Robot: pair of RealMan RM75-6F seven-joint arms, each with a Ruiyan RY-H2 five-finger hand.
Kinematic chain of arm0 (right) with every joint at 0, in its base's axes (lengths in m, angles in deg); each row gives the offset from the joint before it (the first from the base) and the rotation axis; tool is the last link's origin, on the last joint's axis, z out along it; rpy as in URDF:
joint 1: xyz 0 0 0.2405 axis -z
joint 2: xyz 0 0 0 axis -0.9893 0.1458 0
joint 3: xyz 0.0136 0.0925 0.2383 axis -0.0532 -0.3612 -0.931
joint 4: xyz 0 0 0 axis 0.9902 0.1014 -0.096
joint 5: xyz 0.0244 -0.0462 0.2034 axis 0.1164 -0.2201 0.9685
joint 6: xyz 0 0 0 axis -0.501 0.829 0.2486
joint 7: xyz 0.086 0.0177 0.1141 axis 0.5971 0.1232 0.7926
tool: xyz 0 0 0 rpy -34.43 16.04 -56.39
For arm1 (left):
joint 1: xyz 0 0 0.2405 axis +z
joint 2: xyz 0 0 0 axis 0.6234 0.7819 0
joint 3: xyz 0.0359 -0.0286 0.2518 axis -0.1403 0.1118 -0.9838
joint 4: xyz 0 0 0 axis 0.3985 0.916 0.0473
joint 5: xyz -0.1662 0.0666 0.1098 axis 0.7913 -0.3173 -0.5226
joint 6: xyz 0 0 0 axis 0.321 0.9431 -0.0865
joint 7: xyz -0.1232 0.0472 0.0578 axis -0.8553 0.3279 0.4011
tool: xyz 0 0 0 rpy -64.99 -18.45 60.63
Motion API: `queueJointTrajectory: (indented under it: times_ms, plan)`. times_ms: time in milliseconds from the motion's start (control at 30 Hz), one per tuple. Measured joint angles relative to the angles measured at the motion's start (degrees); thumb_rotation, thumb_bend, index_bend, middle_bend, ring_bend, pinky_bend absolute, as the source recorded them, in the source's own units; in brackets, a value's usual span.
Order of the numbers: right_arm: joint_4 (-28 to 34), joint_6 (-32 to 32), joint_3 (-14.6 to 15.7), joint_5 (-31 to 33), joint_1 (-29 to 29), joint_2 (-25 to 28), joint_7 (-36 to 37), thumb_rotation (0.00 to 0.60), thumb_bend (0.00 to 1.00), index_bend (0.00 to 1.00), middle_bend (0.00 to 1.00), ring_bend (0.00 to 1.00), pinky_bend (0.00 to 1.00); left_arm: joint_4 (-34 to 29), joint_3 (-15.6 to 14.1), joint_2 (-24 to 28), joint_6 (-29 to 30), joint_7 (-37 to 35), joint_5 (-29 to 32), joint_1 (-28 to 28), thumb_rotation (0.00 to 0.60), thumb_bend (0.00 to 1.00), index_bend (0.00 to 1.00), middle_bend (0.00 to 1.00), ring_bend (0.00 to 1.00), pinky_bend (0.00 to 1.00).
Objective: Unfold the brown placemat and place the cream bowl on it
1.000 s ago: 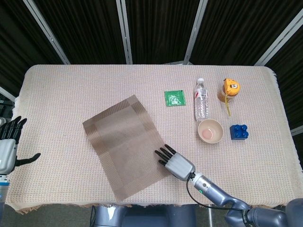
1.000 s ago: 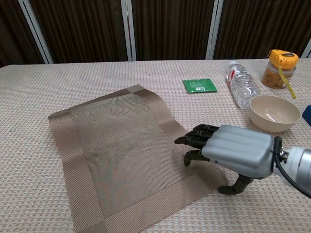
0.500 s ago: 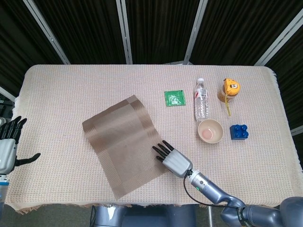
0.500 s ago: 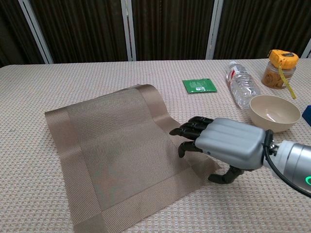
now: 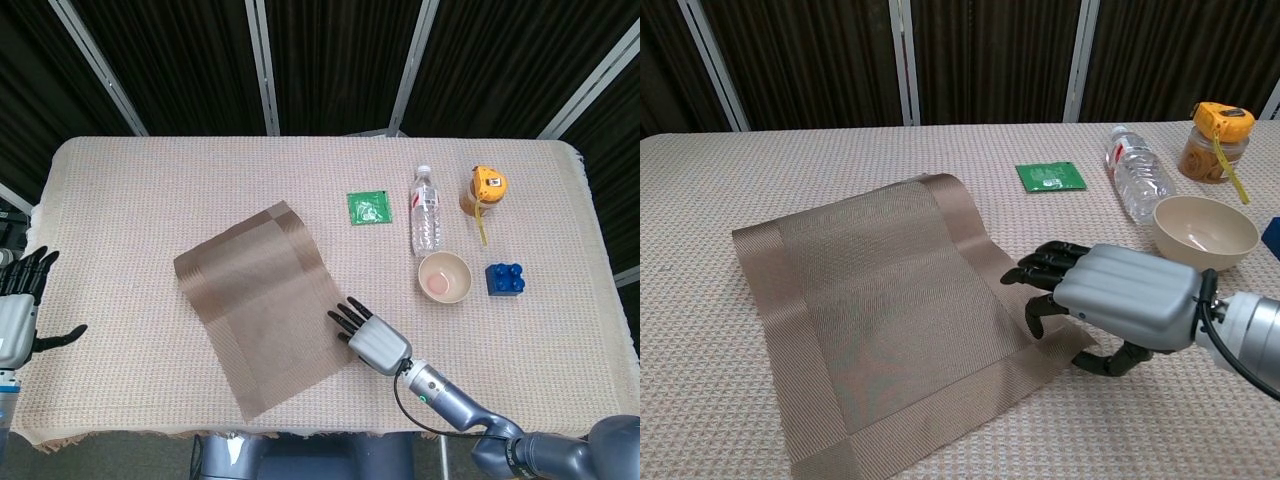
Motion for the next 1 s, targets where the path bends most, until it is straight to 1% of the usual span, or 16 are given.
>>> queueJointTrajectory:
  times_ms: [400, 500, 600, 833, 1000]
  plan:
    - [-2.3, 2.8, 1.2, -1.2, -0.1, -1.0, 4.0, 0.600, 0.39, 0.57, 0.11, 0.00, 0.00, 0.1, 0.0, -0.2, -0.5, 0.5, -0.1, -0.1, 0.600, 0.00, 0.00, 0.00, 0.00, 0.00]
    - [-2.9, 3.2, 1.5, -1.3, -0.1, -1.2, 4.6, 0.600, 0.43, 0.61, 0.12, 0.00, 0.00, 0.1, 0.0, -0.3, -0.5, 0.5, -0.1, 0.0, 0.600, 0.00, 0.00, 0.00, 0.00, 0.00]
    - [-3.0, 3.5, 1.6, -1.3, 0.0, -1.3, 5.2, 0.600, 0.44, 0.64, 0.12, 0.00, 0.00, 0.1, 0.1, -0.3, -0.6, 0.5, 0.0, 0.0, 0.600, 0.00, 0.00, 0.00, 0.00, 0.00]
    - [-3.0, 4.9, 2.4, -2.0, 0.0, -1.1, 6.4, 0.600, 0.46, 0.66, 0.14, 0.00, 0.00, 0.2, 0.1, -0.4, -0.9, 0.6, 0.1, -0.1, 0.600, 0.00, 0.00, 0.00, 0.00, 0.00]
    - [-1.4, 7.0, 3.7, -3.5, 0.6, 0.6, 6.7, 0.600, 0.47, 0.67, 0.14, 0.00, 0.00, 0.3, 0.1, -0.3, -1.3, 0.5, 0.2, -0.1, 0.600, 0.00, 0.00, 0.00, 0.00, 0.00]
